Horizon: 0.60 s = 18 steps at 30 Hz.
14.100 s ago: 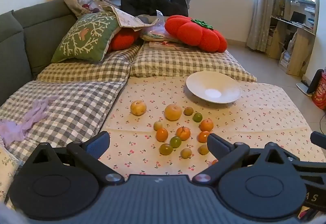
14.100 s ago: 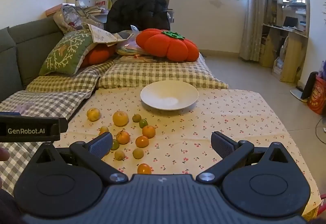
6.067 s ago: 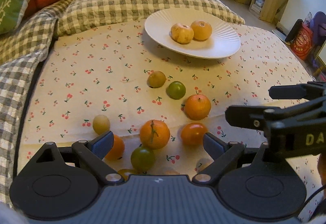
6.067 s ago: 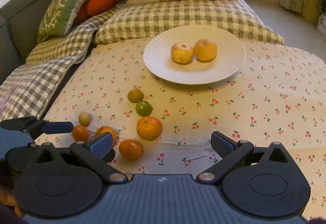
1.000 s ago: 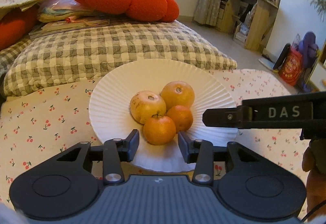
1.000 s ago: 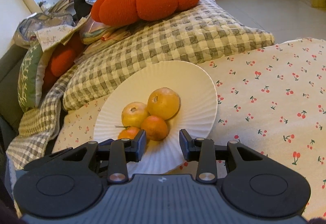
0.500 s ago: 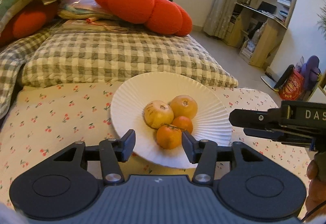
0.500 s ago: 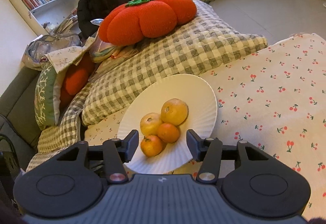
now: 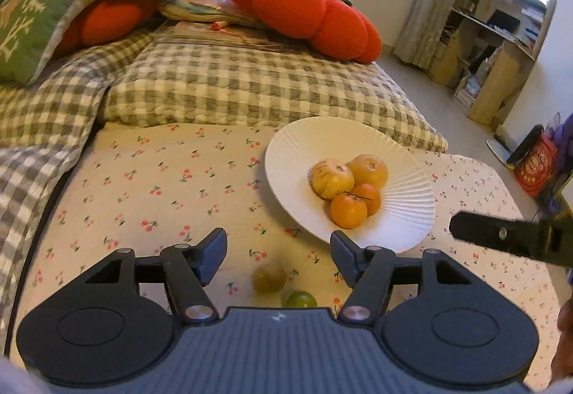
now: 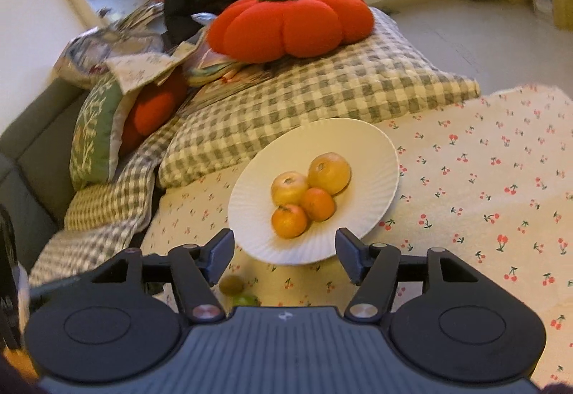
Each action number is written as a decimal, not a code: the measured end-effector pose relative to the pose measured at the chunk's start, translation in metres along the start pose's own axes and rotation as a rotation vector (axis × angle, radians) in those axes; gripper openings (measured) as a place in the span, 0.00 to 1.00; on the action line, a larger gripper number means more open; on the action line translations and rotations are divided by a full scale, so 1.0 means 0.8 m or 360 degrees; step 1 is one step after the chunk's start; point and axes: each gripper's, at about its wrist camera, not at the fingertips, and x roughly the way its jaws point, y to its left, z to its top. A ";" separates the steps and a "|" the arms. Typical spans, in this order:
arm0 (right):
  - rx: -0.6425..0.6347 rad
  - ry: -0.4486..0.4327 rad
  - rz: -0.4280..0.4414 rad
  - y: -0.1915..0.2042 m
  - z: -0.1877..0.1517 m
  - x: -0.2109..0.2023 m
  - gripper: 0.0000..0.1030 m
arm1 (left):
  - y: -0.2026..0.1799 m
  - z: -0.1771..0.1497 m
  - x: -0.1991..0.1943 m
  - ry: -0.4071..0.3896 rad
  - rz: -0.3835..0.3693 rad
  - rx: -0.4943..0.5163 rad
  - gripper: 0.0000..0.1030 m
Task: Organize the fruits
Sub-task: 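Withdraw both open tools from the plate toward the remaining fruits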
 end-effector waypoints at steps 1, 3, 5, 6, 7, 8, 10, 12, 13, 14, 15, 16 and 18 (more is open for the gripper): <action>-0.0012 0.0003 0.0008 0.003 -0.001 -0.002 0.59 | 0.004 -0.002 -0.005 0.0000 -0.0010 -0.0017 0.55; -0.0042 0.0018 0.0014 0.010 -0.005 -0.003 0.61 | 0.010 -0.006 -0.014 0.0004 -0.0026 -0.0043 0.56; -0.0084 0.0032 0.0003 0.017 -0.011 -0.006 0.61 | 0.018 -0.010 -0.023 0.0000 -0.0034 -0.0066 0.57; -0.0109 0.0037 -0.0003 0.020 -0.014 -0.007 0.61 | 0.022 -0.012 -0.029 -0.0009 -0.0030 -0.0079 0.59; -0.0129 0.0038 -0.0004 0.023 -0.017 -0.009 0.62 | 0.027 -0.014 -0.033 -0.0016 -0.0021 -0.0091 0.59; -0.0143 0.0038 -0.0002 0.025 -0.020 -0.012 0.62 | 0.033 -0.015 -0.036 -0.0019 -0.0012 -0.0102 0.60; -0.0158 0.0044 0.0008 0.028 -0.025 -0.016 0.63 | 0.045 -0.018 -0.040 -0.0018 0.0013 -0.0131 0.60; -0.0168 0.0052 0.0011 0.030 -0.030 -0.019 0.64 | 0.055 -0.022 -0.042 -0.0007 0.0031 -0.0151 0.60; -0.0175 0.0062 0.0009 0.031 -0.033 -0.020 0.64 | 0.059 -0.024 -0.045 -0.0002 0.0035 -0.0155 0.60; -0.0185 0.0072 0.0006 0.033 -0.037 -0.021 0.64 | 0.062 -0.026 -0.048 -0.0001 0.0033 -0.0156 0.60; -0.0195 0.0081 0.0004 0.035 -0.040 -0.022 0.64 | 0.066 -0.028 -0.052 -0.0009 0.0030 -0.0159 0.61; -0.0207 0.0091 0.0002 0.037 -0.044 -0.022 0.64 | 0.069 -0.031 -0.056 -0.0017 0.0033 -0.0161 0.61; -0.0228 0.0111 0.0006 0.042 -0.050 -0.023 0.64 | 0.074 -0.038 -0.064 -0.0017 0.0040 -0.0152 0.61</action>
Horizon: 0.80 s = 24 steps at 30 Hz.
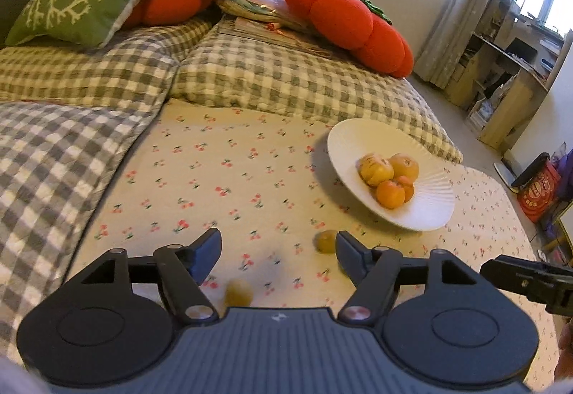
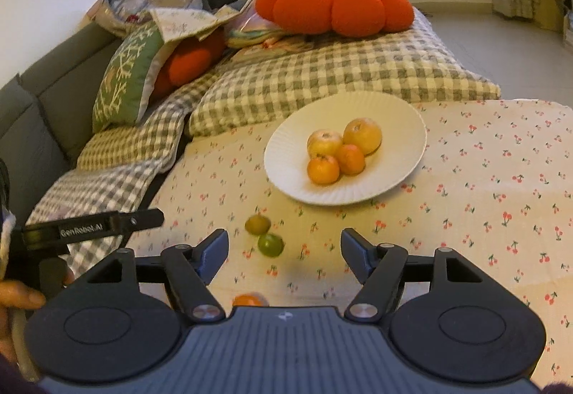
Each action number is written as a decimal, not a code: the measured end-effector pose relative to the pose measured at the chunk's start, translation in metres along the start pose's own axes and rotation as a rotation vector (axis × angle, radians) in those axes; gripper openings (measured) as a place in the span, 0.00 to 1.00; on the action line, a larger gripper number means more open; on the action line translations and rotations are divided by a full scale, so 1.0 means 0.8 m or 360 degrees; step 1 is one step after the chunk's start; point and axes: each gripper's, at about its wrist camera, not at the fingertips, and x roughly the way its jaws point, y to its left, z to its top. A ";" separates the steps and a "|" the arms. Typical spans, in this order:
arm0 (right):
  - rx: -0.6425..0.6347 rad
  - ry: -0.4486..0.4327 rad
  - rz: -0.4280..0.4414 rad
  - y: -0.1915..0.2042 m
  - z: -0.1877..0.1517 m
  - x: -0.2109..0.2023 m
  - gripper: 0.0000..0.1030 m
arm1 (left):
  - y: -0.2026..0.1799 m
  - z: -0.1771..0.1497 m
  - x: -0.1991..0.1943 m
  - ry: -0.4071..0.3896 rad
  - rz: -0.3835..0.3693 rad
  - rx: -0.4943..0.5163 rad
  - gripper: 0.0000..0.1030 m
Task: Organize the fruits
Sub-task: 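Withdraw both open tools from the plate toward the remaining fruits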
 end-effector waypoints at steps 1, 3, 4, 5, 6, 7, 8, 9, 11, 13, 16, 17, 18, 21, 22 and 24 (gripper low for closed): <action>-0.0010 0.0010 0.0005 0.003 -0.003 0.000 0.64 | 0.003 -0.004 -0.003 0.0003 0.0000 -0.0003 0.61; -0.0041 0.0031 0.0016 0.010 -0.010 0.000 0.64 | 0.007 -0.012 -0.008 0.0015 -0.0007 -0.0012 0.61; -0.0063 0.0046 0.0018 0.014 -0.015 0.000 0.64 | 0.010 -0.018 -0.011 0.0024 -0.0016 -0.0011 0.61; -0.0090 0.0064 0.0021 0.019 -0.020 0.001 0.64 | 0.011 -0.023 -0.013 0.0035 -0.0025 -0.0009 0.61; -0.0121 0.0084 0.0025 0.022 -0.024 0.001 0.64 | 0.012 -0.028 -0.015 0.0045 -0.0029 -0.0005 0.61; -0.0147 0.0099 0.0028 0.026 -0.029 0.000 0.65 | 0.014 -0.033 -0.016 0.0057 -0.0028 -0.0001 0.61; -0.0164 0.0112 0.0036 0.029 -0.033 0.000 0.65 | 0.015 -0.037 -0.018 0.0066 -0.0025 0.0003 0.61; -0.0177 0.0129 0.0047 0.031 -0.037 0.000 0.65 | 0.015 -0.042 -0.019 0.0076 -0.0025 0.0011 0.61; -0.0199 0.0159 0.0059 0.036 -0.046 0.000 0.65 | 0.016 -0.049 -0.021 0.0087 -0.0021 0.0020 0.61; -0.0225 0.0184 0.0057 0.040 -0.055 0.000 0.65 | 0.017 -0.057 -0.021 0.0104 -0.0016 0.0033 0.61; -0.0254 0.0227 0.0068 0.046 -0.070 -0.001 0.65 | 0.018 -0.065 -0.018 0.0137 -0.0018 0.0042 0.61; -0.0261 0.0244 0.0070 0.047 -0.075 0.000 0.65 | 0.020 -0.066 -0.017 0.0144 -0.0017 0.0035 0.61; -0.0274 0.0261 0.0070 0.049 -0.079 0.000 0.65 | 0.023 -0.066 -0.014 0.0156 -0.0012 0.0020 0.61; -0.0297 0.0289 0.0057 0.053 -0.090 0.002 0.65 | 0.029 -0.067 -0.007 0.0187 -0.0025 -0.0038 0.61; -0.0300 0.0299 0.0054 0.054 -0.094 0.003 0.65 | 0.030 -0.067 -0.005 0.0192 -0.0032 -0.0056 0.61; -0.0319 0.0320 0.0041 0.056 -0.101 0.005 0.65 | 0.030 -0.068 -0.002 0.0199 -0.0034 -0.0073 0.61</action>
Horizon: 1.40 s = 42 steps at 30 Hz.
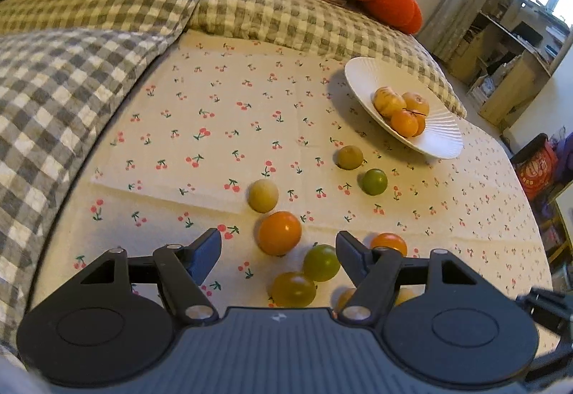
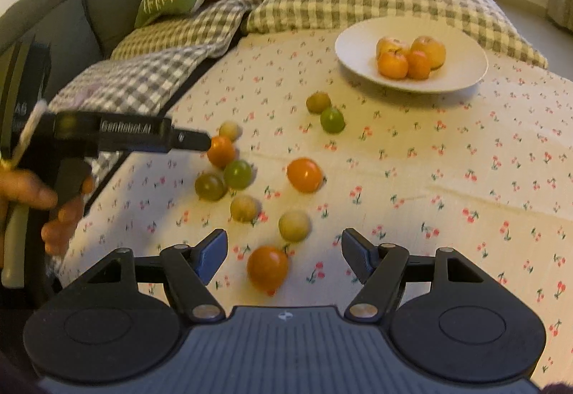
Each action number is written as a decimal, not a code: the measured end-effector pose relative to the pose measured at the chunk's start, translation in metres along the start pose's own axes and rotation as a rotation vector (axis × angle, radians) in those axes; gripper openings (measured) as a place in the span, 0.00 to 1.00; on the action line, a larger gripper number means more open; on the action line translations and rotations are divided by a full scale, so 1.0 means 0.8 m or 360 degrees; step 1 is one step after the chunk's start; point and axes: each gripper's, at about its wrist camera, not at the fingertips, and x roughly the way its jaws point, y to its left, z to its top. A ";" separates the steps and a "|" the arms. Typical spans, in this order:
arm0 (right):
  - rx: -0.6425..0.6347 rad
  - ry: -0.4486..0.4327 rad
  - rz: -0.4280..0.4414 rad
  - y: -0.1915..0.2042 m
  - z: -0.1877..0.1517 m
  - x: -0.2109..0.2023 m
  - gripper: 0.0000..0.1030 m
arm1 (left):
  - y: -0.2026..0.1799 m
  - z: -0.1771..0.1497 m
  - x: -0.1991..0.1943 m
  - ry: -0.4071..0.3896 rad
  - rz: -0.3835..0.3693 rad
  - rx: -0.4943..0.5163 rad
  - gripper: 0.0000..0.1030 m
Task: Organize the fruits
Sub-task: 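Withdraw both open tools from the plate toward the remaining fruits, then grasp an orange with the left tool while the right tool grasps a red-orange tangerine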
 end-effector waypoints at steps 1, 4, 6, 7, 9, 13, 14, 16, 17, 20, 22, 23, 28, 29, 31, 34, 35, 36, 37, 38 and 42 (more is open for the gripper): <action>-0.0012 0.0007 -0.0011 0.002 -0.002 0.001 0.65 | 0.000 0.000 0.003 0.0007 0.0008 -0.0003 0.61; -0.0033 0.0026 -0.0030 0.006 -0.007 0.006 0.63 | -0.004 -0.001 0.013 0.0030 0.0033 0.0000 0.61; -0.0054 0.0030 -0.0037 0.011 -0.010 0.008 0.61 | -0.007 0.000 0.019 0.0036 0.0048 0.0011 0.61; -0.0067 0.0027 -0.0047 0.014 -0.011 0.008 0.60 | -0.008 0.000 0.022 0.0034 0.0056 0.0017 0.61; -0.0083 0.0028 -0.0055 0.019 -0.014 0.011 0.58 | -0.009 0.000 0.026 0.0031 0.0084 0.0023 0.61; -0.0103 0.0032 -0.0079 0.028 -0.020 0.016 0.54 | -0.007 0.002 0.033 0.0036 0.0112 0.0011 0.61; -0.0107 0.0034 -0.0086 0.030 -0.021 0.018 0.53 | -0.007 0.002 0.035 0.0036 0.0115 0.0009 0.60; -0.0107 0.0040 -0.0097 0.032 -0.021 0.021 0.52 | -0.007 0.002 0.037 0.0036 0.0124 0.0012 0.57; -0.0103 0.0045 -0.0102 0.032 -0.021 0.024 0.50 | -0.008 0.002 0.039 0.0035 0.0126 0.0016 0.54; -0.0099 0.0048 -0.0108 0.035 -0.020 0.029 0.45 | -0.010 0.002 0.044 0.0044 0.0125 0.0034 0.44; -0.0105 0.0050 -0.0106 0.037 -0.020 0.031 0.44 | -0.012 0.001 0.047 0.0050 0.0122 0.0044 0.38; -0.0108 0.0054 -0.0106 0.038 -0.021 0.033 0.43 | -0.013 0.000 0.048 0.0056 0.0120 0.0051 0.34; -0.0112 0.0078 -0.0119 0.038 -0.023 0.041 0.36 | -0.012 -0.002 0.055 0.0083 0.0110 0.0051 0.28; -0.0114 0.0077 -0.0123 0.039 -0.023 0.041 0.35 | -0.012 -0.002 0.055 0.0078 0.0116 0.0054 0.28; -0.0120 0.0073 -0.0133 0.039 -0.023 0.042 0.31 | -0.012 -0.001 0.056 0.0070 0.0128 0.0057 0.28; -0.0122 0.0068 -0.0145 0.038 -0.023 0.044 0.29 | -0.012 0.000 0.057 0.0062 0.0133 0.0056 0.28; -0.0124 0.0066 -0.0146 0.038 -0.023 0.045 0.28 | -0.012 0.000 0.057 0.0059 0.0137 0.0061 0.27; -0.0126 0.0063 -0.0147 0.038 -0.023 0.045 0.28 | -0.013 0.000 0.058 0.0056 0.0143 0.0068 0.27; -0.0127 0.0060 -0.0147 0.039 -0.023 0.045 0.28 | -0.014 0.000 0.058 0.0053 0.0149 0.0077 0.27; -0.0130 0.0057 -0.0146 0.039 -0.023 0.044 0.28 | -0.015 0.000 0.059 0.0048 0.0156 0.0085 0.27; -0.0144 0.0052 -0.0138 0.041 -0.022 0.042 0.28 | -0.014 0.002 0.061 0.0045 0.0163 0.0103 0.20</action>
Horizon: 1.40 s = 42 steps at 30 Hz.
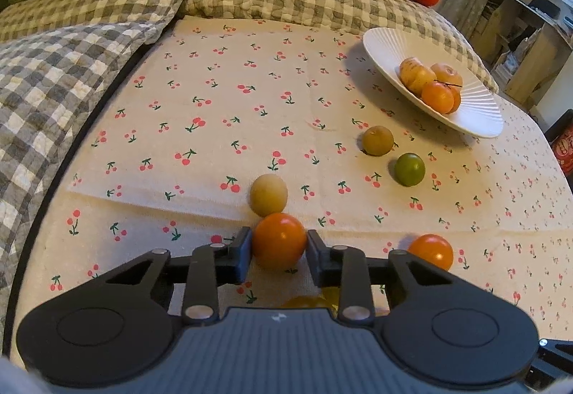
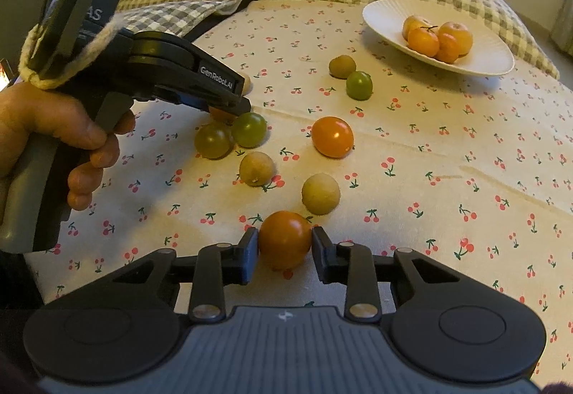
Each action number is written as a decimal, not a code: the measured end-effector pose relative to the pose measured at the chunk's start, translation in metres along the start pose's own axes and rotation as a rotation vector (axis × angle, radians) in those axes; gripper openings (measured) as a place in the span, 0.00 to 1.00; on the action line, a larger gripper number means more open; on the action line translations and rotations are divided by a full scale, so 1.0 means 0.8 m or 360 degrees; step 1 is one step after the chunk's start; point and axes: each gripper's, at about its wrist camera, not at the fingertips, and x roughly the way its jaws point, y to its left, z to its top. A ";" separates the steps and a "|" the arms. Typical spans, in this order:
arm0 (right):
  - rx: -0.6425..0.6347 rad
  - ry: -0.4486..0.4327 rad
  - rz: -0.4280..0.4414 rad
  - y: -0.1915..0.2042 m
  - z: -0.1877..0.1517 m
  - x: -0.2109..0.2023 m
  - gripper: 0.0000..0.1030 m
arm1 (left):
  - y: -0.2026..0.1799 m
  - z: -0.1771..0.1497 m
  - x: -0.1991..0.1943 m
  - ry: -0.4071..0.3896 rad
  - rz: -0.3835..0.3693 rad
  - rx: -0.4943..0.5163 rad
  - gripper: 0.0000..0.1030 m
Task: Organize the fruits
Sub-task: 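Grasp an orange with the left tool while the right tool grasps a red-orange tangerine, then carry both held fruits toward the white plate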
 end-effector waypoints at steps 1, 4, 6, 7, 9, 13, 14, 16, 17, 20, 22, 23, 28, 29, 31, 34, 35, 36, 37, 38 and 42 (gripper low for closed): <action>-0.0001 -0.0003 0.0000 0.000 0.000 -0.001 0.28 | 0.001 0.000 0.000 0.0001 -0.0004 -0.0001 0.20; 0.0003 -0.0013 0.0001 -0.001 0.002 -0.002 0.28 | 0.003 0.000 -0.001 0.0005 -0.0014 -0.0006 0.20; 0.0004 -0.0023 0.0007 -0.002 0.003 -0.004 0.28 | 0.004 0.001 -0.003 0.0004 -0.0020 -0.0016 0.19; 0.0004 -0.0028 0.0010 -0.001 0.003 -0.004 0.28 | 0.004 0.001 -0.005 -0.0001 -0.0021 -0.0020 0.19; 0.0000 -0.0040 0.0019 0.000 0.004 -0.006 0.28 | 0.004 0.002 -0.010 -0.0019 -0.0027 -0.0031 0.19; -0.0004 -0.0071 0.0026 0.002 0.005 -0.010 0.28 | 0.003 0.004 -0.021 -0.0058 -0.0061 -0.0051 0.19; -0.0005 -0.0079 0.0027 0.003 0.006 -0.011 0.28 | 0.002 0.004 -0.023 -0.0068 -0.0065 -0.0051 0.20; -0.0004 -0.0093 0.0031 0.003 0.006 -0.012 0.28 | 0.000 0.005 -0.028 -0.0087 -0.0060 -0.0042 0.19; -0.0004 -0.0099 0.0033 0.003 0.006 -0.013 0.28 | 0.000 0.005 -0.030 -0.0097 -0.0055 -0.0037 0.19; 0.0003 -0.0126 0.0037 0.001 0.009 -0.017 0.28 | 0.000 0.008 -0.036 -0.0124 -0.0065 -0.0048 0.19; 0.0016 -0.0154 0.0035 -0.002 0.012 -0.021 0.28 | 0.000 0.010 -0.042 -0.0148 -0.0078 -0.0057 0.19; 0.0026 -0.0167 0.0035 -0.004 0.014 -0.023 0.28 | 0.000 0.011 -0.046 -0.0163 -0.0085 -0.0057 0.19; 0.0094 -0.0242 0.0023 -0.023 0.026 -0.034 0.28 | -0.002 0.014 -0.057 -0.0220 -0.0105 -0.0046 0.19; 0.0108 -0.0254 0.0020 -0.027 0.029 -0.036 0.28 | -0.003 0.014 -0.058 -0.0226 -0.0106 -0.0043 0.19; 0.0130 -0.0276 0.0009 -0.035 0.033 -0.040 0.28 | -0.003 0.015 -0.059 -0.0231 -0.0113 -0.0042 0.19; 0.0145 -0.0315 -0.0024 -0.046 0.039 -0.044 0.28 | -0.004 0.017 -0.063 -0.0251 -0.0118 -0.0036 0.19; 0.0153 -0.0326 -0.0031 -0.050 0.042 -0.045 0.28 | -0.006 0.018 -0.065 -0.0259 -0.0114 -0.0032 0.19; 0.0161 -0.0337 -0.0034 -0.054 0.045 -0.047 0.28 | -0.007 0.018 -0.067 -0.0268 -0.0114 -0.0025 0.19; 0.0166 -0.0350 -0.0040 -0.057 0.048 -0.049 0.28 | -0.010 0.020 -0.068 -0.0278 -0.0116 -0.0017 0.19; 0.0170 -0.0364 -0.0046 -0.061 0.051 -0.050 0.28 | -0.012 0.021 -0.069 -0.0288 -0.0114 -0.0008 0.19; 0.0200 -0.0412 -0.0071 -0.080 0.064 -0.056 0.28 | -0.020 0.025 -0.068 -0.0304 -0.0099 0.0029 0.19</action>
